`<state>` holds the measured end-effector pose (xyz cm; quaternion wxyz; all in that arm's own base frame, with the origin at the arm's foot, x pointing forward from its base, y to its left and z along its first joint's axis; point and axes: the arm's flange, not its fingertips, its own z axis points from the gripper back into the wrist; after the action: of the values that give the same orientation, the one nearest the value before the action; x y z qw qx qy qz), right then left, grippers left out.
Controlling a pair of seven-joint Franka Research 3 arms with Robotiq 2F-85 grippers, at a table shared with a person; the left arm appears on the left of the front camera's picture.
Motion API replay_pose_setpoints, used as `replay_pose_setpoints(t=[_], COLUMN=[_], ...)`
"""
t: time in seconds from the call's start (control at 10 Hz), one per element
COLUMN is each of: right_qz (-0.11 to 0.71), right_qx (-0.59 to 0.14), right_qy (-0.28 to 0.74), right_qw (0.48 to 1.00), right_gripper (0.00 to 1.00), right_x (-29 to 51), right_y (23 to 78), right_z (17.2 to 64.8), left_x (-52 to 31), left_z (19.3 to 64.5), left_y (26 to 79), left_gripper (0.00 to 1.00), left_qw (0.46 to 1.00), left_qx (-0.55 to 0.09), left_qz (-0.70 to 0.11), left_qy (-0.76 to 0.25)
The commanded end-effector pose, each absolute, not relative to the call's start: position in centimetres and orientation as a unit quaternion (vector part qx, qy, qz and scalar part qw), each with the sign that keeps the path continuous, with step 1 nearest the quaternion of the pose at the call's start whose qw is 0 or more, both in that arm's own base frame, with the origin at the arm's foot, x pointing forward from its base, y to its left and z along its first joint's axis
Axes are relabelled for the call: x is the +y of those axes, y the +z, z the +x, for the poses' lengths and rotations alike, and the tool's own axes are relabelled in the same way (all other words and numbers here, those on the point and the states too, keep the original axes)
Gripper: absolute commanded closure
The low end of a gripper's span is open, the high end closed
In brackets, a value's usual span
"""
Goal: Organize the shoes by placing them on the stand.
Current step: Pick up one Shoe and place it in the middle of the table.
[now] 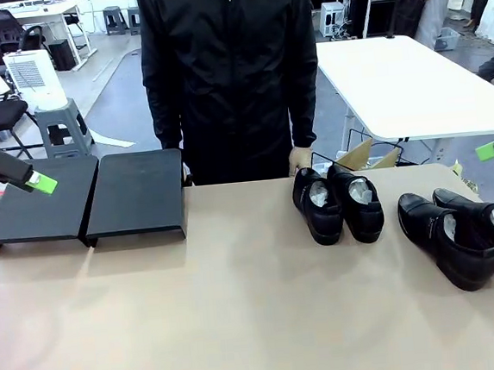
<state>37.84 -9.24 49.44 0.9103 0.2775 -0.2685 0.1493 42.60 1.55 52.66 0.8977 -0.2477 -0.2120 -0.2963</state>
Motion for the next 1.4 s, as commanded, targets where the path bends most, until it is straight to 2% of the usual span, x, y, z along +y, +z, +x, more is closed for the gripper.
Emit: replay_pose_setpoints(t=[0.0,1.3], right_qz=[0.29,0.29], right_qx=[-0.278,-0.278], right_qy=[0.157,0.157], right_qw=[0.902,0.902], right_gripper=[0.0,0.0], right_x=[-9.32,-9.32], right_y=[49.14,49.14], right_z=[38.02,38.02], left_x=[1.72,1.72], left_z=[42.56,42.56], left_y=[52.72,52.72], left_gripper=[0.0,0.0], left_qw=[0.894,0.894], left_qx=[-0.215,-0.215], left_qz=[-0.255,-0.255], left_qy=[-0.3,-0.3])
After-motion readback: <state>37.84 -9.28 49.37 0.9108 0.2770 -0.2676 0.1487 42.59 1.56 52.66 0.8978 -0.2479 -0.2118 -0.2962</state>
